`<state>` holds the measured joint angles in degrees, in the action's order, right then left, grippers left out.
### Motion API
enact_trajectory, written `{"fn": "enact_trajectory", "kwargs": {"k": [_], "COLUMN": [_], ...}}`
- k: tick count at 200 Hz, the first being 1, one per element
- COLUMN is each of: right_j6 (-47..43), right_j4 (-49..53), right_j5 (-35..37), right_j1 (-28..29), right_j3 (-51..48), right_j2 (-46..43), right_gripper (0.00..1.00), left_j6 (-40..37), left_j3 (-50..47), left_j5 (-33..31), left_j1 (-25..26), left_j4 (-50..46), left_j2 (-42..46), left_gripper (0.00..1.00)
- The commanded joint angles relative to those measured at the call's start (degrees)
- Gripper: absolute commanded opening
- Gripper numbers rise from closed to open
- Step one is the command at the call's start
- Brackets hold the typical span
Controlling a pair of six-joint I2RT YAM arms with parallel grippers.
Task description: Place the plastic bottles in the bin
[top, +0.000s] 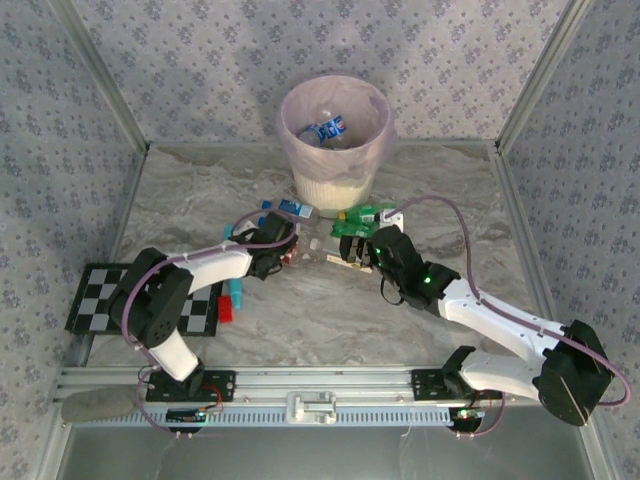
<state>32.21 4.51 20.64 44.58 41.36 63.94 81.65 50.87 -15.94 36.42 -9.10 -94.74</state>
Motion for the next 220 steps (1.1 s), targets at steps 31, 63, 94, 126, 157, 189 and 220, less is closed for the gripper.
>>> {"fn": "enact_trajectory", "kwargs": {"k": [31, 63, 94, 126, 157, 189, 220], "right_j6": [1.3, 1.4, 1.4, 1.6, 1.6, 1.7, 1.8], "right_j4": [1.4, 1.3, 1.3, 0.8, -0.1, -0.2, 0.2], "right_j5": [2.4, 2.5, 2.6, 2.7, 2.6, 2.5, 2.7], "right_j1": [0.4, 0.5, 0.5, 0.5, 0.5, 0.5, 0.5], "right_j3": [-0.8, -0.8, -0.9, -1.3, -1.6, -1.5, -1.5], "right_j2": [-1.5, -1.5, -1.6, -1.4, -0.6, -0.2, -0.7], "right_gripper": [1.0, 1.0, 1.0, 1.0, 1.0, 1.0, 1.0], "left_j6": [-0.4, -0.4, -1.6, -5.4, -14.3, -27.2, -41.1], "left_j3": [0.2, -0.2, -0.9, -1.4, -0.1, 2.5, 8.2], "left_j5": [0.9, 0.9, -0.6, -5.1, -8.4, -8.8, -6.0], "left_j1": [-0.5, -0.4, -0.4, -0.2, -0.1, 0.0, -0.6], "left_j4": [-3.0, -3.0, -3.2, -4.6, -3.9, 1.0, 6.3], "left_j2": [-1.8, -1.3, 1.2, 7.8, 15.1, 21.6, 24.9], "left_gripper": [0.8, 0.72, 0.65, 0.64, 0.64, 0.64, 0.65]}}
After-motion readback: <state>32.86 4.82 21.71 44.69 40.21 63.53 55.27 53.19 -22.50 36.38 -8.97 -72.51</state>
